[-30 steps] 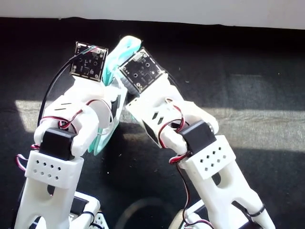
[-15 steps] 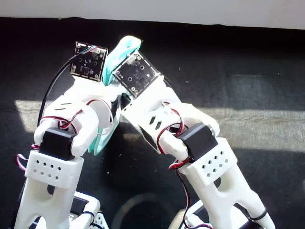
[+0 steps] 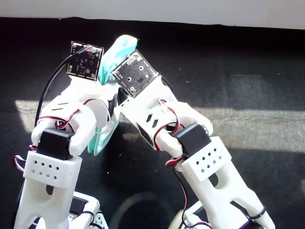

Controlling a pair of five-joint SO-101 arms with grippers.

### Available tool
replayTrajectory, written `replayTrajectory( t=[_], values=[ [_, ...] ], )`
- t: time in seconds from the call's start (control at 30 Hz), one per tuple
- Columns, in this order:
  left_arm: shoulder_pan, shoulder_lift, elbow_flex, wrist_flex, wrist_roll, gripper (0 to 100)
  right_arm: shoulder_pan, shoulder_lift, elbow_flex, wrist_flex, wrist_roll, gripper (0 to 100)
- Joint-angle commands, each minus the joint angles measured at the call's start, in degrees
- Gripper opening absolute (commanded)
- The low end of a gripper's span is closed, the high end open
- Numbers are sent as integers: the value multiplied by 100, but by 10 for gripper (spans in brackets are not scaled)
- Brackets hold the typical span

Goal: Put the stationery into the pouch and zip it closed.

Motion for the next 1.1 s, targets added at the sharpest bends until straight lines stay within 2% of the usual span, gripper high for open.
replayTrajectory(
  t=[0.0, 0.23, 0.43, 0.7, 1.07],
  values=[
    [127, -66, -57, 105, -26, 13, 136, -57, -40, -321, -35, 173],
    [127, -66, -57, 114, -26, 13, 101, 488, -92, -330, -44, 173],
    [127, -66, -48, 114, -589, 10, -171, 523, -110, -330, -35, 173],
    [127, -57, -22, 114, -589, 10, -189, 576, -760, -303, -44, 173],
    [127, -66, -31, 114, -747, 11, -523, 593, -778, -338, -53, 173]
  ],
)
